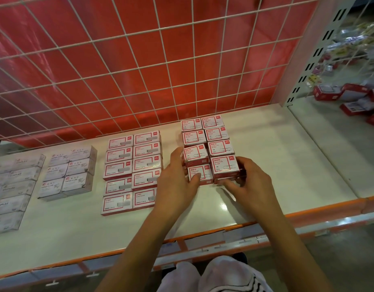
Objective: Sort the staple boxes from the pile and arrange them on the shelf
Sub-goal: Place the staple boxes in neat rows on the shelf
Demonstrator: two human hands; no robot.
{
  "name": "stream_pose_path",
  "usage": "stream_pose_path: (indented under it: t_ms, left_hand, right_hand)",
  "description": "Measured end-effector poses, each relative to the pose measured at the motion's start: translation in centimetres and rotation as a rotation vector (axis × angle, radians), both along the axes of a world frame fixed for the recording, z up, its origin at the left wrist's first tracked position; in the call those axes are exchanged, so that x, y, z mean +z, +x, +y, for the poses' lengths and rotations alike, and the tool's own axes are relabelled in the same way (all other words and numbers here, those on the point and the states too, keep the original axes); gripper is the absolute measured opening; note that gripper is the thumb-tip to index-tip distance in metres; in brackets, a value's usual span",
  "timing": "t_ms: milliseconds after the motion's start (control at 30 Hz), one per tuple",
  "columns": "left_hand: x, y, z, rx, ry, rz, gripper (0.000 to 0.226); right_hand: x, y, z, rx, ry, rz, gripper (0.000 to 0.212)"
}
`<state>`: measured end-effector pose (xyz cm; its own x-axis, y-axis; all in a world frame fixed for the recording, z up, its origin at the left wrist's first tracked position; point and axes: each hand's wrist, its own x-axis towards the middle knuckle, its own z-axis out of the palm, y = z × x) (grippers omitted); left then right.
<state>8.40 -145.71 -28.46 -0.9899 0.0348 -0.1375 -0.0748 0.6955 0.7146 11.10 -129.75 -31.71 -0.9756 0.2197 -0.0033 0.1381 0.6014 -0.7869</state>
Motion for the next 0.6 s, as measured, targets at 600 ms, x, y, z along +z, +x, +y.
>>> stream_pose_path:
  t_ms: [600]
  left_hand:
    - [0.2, -1.3, -0.6, -0.144, -0.329, 0.098, 0.055]
  right_hand:
    - [0.6, -0.1, 1.4, -0.009, -0.094, -0.058, 0.043]
